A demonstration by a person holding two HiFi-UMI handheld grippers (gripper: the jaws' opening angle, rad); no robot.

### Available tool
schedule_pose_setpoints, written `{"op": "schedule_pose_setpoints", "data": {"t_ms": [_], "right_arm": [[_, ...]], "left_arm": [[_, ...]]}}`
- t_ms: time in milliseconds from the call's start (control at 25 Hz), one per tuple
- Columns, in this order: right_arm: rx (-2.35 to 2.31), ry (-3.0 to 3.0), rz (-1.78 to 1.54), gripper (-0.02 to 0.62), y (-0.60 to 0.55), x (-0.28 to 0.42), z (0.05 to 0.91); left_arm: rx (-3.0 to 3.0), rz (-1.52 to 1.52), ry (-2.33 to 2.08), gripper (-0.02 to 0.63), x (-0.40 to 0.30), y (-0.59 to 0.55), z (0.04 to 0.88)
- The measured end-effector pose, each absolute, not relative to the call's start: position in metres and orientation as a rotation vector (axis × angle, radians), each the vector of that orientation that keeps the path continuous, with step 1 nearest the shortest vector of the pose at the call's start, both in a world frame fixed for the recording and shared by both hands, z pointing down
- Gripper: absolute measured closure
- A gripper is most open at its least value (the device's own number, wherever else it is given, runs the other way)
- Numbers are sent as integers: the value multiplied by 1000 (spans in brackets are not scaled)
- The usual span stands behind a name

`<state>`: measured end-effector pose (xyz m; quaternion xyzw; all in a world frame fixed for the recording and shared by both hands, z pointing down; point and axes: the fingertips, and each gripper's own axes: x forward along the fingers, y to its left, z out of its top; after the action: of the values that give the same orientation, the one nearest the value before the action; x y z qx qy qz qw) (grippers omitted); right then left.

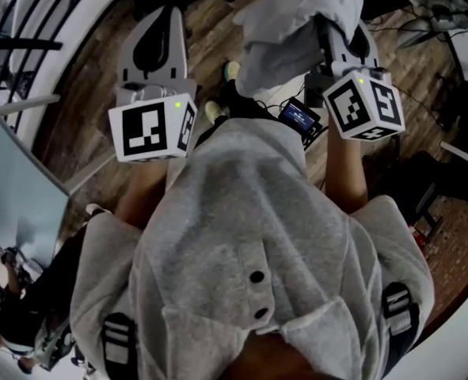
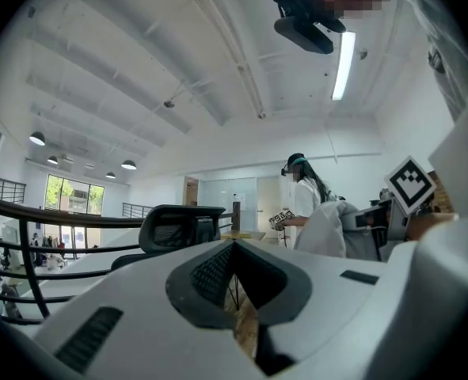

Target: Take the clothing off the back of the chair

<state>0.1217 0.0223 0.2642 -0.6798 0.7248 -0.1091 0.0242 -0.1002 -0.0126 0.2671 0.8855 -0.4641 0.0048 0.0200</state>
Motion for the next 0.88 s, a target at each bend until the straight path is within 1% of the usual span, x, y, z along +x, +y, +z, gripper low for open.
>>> {"op": "schedule_pose_setpoints", "data": {"t_ms": [280,600,880], "right_arm": [[-2080,2286,-343,492,26,114,264],[-2030,2308,-340,492,25,149,265],[-2037,2307,-298,492,14,162,263]], "left_arm": [[2703,31,-1481,595,-110,0,270],[2708,51,-1513,595,-67,-5,263],[2688,52,-1534,595,-57,-13,263]]}}
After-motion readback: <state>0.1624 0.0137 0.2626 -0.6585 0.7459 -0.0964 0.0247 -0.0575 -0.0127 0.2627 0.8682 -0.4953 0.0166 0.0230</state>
